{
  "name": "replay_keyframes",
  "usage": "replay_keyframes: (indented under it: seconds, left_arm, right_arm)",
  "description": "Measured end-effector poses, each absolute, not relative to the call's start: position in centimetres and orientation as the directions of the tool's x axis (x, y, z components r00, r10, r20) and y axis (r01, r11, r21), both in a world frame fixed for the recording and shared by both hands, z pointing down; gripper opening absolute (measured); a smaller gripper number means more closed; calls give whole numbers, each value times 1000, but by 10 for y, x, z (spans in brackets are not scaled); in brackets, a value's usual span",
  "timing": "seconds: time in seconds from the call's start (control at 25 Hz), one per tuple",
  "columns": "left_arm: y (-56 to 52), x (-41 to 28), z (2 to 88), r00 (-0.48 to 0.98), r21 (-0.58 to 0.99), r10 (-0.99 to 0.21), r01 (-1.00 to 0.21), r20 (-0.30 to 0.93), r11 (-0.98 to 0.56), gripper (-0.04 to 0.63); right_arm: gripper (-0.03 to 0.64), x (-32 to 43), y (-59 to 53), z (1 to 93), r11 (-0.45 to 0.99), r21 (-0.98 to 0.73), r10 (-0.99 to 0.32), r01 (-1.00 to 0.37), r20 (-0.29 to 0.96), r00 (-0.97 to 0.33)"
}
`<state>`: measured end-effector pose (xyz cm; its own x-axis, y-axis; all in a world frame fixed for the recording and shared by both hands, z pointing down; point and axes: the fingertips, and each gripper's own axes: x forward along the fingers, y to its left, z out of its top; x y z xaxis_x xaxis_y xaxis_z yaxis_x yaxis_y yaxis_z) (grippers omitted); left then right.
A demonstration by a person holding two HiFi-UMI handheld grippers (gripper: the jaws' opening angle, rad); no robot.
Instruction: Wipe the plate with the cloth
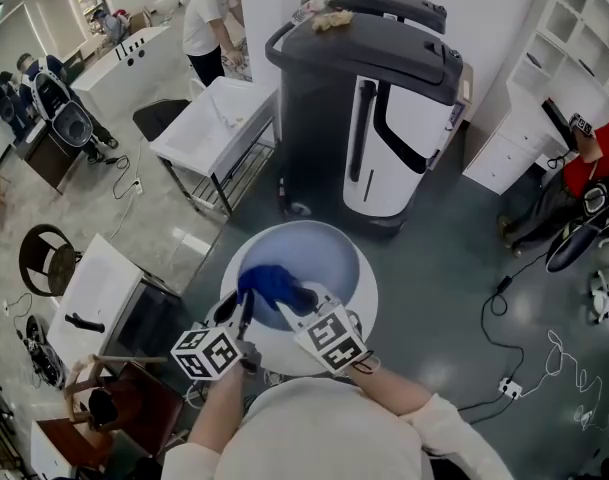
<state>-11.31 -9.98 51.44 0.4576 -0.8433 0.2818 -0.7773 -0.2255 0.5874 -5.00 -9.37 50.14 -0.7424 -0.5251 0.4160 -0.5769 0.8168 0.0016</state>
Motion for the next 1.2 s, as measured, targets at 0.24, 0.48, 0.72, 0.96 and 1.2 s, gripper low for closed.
replay_keyframes:
  seconds: [0.24, 0.48, 0.72, 0.96, 1.2]
  left_arm:
    - [-111, -133, 507, 415, 606, -875, -772, 249, -193, 46]
    - [-110, -139, 512, 406, 601, -875, -779, 265, -179, 48]
    - [-102, -124, 526, 445, 580, -842, -788, 304, -207, 48]
    - [-96, -106, 529, 482, 578, -818, -781, 315, -237, 48]
    - [-98, -101, 533, 487, 590, -812, -774, 322, -230, 48]
  right_arm:
    - [84, -35, -81, 532, 819, -3, -487, -574, 527, -697]
    - [84, 33, -110, 544, 684, 34, -604, -729, 587, -539]
    - [84, 71, -153, 517, 566, 123, -733, -815, 527, -429]
    - [84, 52, -176, 481, 564, 178, -782, -806, 429, -452]
    - [84, -7, -157, 482, 682, 163, -703, -713, 417, -576]
